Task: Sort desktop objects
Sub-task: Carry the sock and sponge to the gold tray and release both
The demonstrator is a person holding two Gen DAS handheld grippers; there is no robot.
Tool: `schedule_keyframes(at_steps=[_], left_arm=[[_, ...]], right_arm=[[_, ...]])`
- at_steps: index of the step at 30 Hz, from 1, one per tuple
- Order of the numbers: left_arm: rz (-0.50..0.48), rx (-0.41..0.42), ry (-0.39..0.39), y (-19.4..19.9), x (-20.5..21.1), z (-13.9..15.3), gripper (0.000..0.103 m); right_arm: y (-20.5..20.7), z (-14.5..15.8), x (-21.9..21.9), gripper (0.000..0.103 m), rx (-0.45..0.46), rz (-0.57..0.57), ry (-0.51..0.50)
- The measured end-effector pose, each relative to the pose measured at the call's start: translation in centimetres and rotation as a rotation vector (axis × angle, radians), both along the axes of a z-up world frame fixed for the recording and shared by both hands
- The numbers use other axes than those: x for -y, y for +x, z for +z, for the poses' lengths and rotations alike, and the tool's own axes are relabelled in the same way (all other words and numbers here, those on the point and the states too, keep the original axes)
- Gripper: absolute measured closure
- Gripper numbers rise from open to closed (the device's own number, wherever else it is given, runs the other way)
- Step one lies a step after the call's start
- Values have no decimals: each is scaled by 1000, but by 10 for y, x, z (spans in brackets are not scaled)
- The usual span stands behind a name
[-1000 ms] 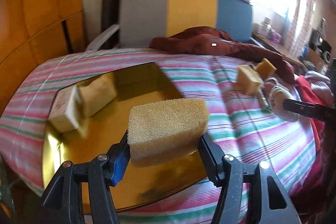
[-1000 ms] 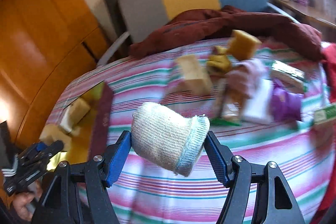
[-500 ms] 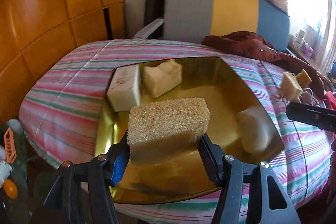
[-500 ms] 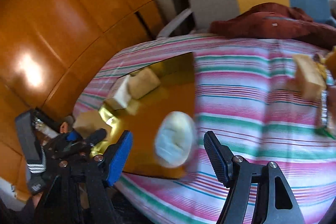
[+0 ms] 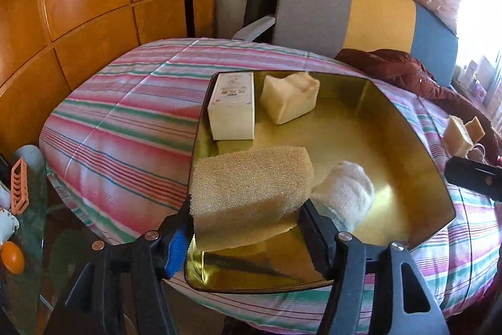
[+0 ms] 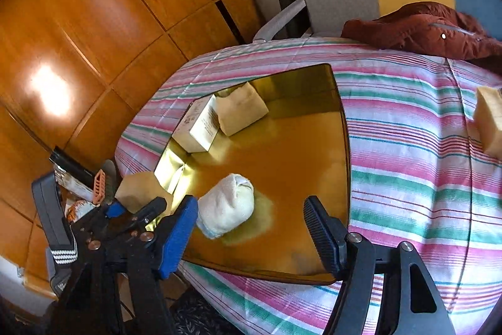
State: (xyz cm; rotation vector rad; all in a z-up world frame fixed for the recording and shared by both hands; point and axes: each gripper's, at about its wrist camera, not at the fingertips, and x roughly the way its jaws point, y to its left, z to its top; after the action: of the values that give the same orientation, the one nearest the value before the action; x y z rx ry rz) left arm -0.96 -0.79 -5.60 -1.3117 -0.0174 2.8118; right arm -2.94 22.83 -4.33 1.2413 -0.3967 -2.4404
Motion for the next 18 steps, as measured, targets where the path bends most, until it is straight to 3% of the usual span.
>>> schedule_keyframes(at_steps=[2,13,18], left_arm=[[7,2,1,1,2,-2,39],[24,-7,-11,7,5,-1,38],[27,-32,2,10,6,6,25]], right_arm=[[1,-2,5,21,2,-2,17],[9,-1,27,10,-33,16,97],[13,0,36,6,-64,27,136]])
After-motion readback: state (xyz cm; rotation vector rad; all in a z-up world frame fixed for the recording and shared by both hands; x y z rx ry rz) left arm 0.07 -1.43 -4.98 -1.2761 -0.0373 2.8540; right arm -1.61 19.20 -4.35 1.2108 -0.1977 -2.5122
